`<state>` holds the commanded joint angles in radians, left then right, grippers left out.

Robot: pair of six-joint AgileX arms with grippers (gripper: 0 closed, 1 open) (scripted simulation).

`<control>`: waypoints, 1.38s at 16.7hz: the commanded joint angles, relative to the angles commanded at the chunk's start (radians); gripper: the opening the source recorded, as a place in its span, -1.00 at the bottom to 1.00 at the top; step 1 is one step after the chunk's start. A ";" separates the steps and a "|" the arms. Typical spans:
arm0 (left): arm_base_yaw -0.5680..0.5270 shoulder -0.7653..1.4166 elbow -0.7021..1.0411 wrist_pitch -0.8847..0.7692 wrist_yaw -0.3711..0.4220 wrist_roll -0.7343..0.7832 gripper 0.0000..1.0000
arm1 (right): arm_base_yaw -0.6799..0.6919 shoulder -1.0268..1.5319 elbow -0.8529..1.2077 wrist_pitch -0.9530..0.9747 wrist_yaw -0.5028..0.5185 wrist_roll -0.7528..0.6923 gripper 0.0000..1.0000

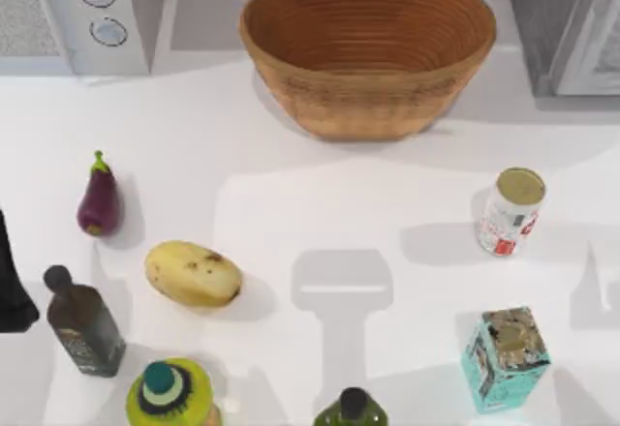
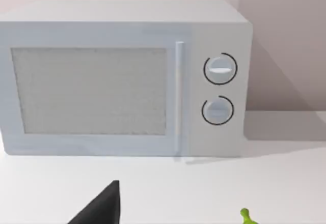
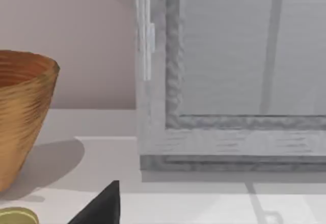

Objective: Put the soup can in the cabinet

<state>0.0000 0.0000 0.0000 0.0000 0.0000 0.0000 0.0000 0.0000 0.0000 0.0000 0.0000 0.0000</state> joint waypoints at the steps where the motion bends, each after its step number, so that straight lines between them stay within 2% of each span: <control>1: 0.000 0.000 0.000 0.000 0.000 0.000 1.00 | 0.000 0.000 0.000 0.000 0.000 0.000 1.00; 4: 0.000 0.000 0.000 0.000 0.000 0.000 1.00 | 0.018 0.033 0.010 0.017 0.015 0.010 1.00; 8: 0.000 0.000 0.000 0.000 0.000 0.000 1.00 | 0.109 0.222 0.062 0.105 0.093 0.060 1.00; 17: 0.000 0.000 0.000 0.000 0.000 0.000 1.00 | 0.422 1.036 0.239 0.408 0.371 0.238 1.00; 23: 0.000 0.000 0.000 0.000 0.000 0.000 1.00 | 0.590 1.459 0.340 0.573 0.524 0.336 1.00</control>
<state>0.0000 0.0000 0.0000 0.0000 0.0000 0.0000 0.5905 1.4594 0.3396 0.5734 0.5241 0.3359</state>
